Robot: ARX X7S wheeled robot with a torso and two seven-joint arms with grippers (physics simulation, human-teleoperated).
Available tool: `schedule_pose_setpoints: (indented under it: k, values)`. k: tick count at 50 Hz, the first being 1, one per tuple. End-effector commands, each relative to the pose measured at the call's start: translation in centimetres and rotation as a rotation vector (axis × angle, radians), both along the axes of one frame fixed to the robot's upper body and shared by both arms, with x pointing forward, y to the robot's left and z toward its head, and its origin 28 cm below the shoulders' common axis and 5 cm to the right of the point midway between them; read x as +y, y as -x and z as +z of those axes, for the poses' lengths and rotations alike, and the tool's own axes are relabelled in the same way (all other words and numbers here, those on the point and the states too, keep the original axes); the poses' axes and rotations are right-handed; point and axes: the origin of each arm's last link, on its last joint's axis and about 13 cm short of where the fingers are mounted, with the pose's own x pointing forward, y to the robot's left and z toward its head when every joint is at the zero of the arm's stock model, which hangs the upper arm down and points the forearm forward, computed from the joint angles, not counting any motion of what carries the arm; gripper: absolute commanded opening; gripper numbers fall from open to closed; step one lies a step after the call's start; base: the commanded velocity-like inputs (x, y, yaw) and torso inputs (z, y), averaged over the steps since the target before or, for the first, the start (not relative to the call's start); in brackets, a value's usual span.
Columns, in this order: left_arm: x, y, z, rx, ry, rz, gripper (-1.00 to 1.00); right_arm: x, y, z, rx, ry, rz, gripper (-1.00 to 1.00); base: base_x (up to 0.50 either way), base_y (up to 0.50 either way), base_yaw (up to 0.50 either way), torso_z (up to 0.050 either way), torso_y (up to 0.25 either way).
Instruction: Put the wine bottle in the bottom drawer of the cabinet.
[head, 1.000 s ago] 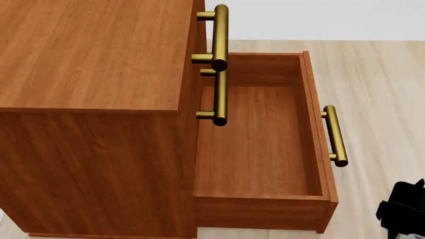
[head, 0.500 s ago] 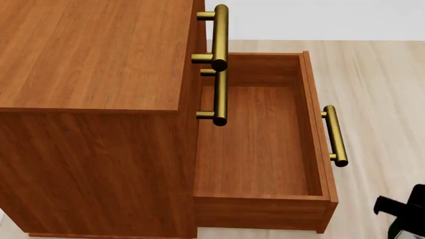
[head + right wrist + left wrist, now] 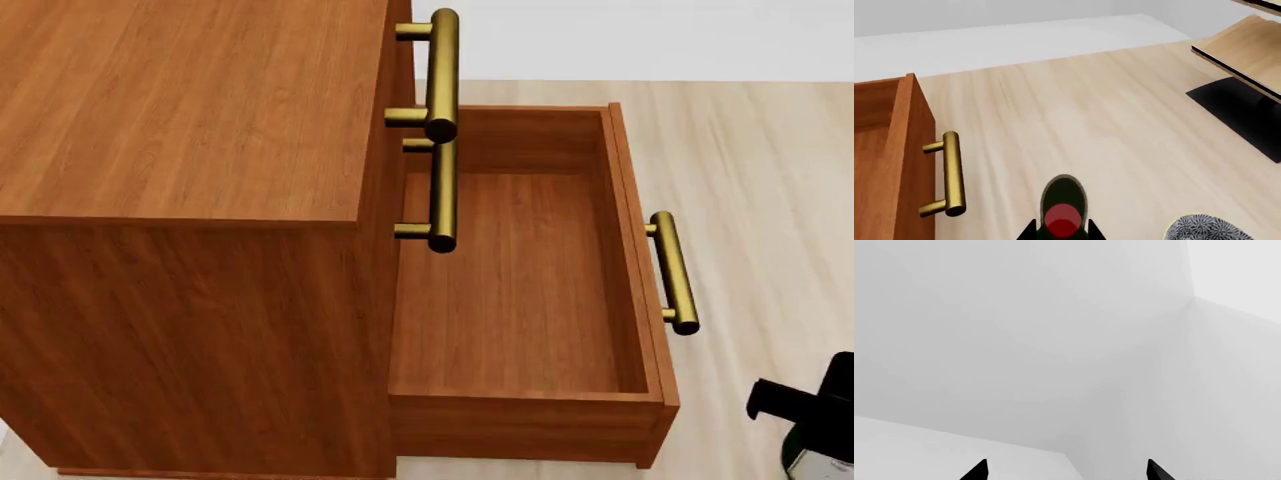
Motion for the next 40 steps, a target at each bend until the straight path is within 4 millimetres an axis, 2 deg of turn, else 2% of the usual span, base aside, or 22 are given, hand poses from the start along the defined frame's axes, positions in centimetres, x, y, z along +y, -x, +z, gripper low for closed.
schedule_pose_setpoints:
  k: [1,8,10,26,28,31,40]
  values:
    - [0.0,-0.1,0.0,0.008,-0.006,-0.002,1.00,1.0,2.2,4.6,-0.117,0.086,0.031,-1.00,0.00,0.00,0.00,0.000,0.000]
    - [0.0,-0.3,0.3,0.013,-0.007,-0.003,1.00,2.3,4.8,8.0,-0.123,0.150,0.097,-1.00,0.00,0.00,0.00,0.000,0.000]
    - [0.0,-0.2,-0.1,0.012,-0.004,-0.004,1.00,2.7,5.7,9.2,-0.117,0.153,0.102,-1.00,0.00,0.00,0.00,0.000,0.000]
    - [-0.1,-0.5,-0.1,0.016,-0.023,0.013,1.00,5.5,9.9,14.5,-0.123,0.188,0.164,-1.00,0.00,0.00,0.00,0.000,0.000]
    - [-0.1,-0.5,0.6,0.021,-0.025,0.009,1.00,5.9,10.5,15.1,-0.124,0.172,0.193,-1.00,0.00,0.00,0.00,0.000,0.000]
    - [-0.1,-0.7,-0.2,0.028,-0.024,0.002,1.00,6.3,11.3,16.1,-0.121,0.170,0.201,-1.00,0.00,0.00,0.00,0.000,0.000]
    - [-0.1,-0.7,-0.2,0.028,-0.027,0.003,1.00,7.7,12.5,19.1,-0.131,0.195,0.228,-1.00,0.00,0.00,0.00,0.000,0.002]
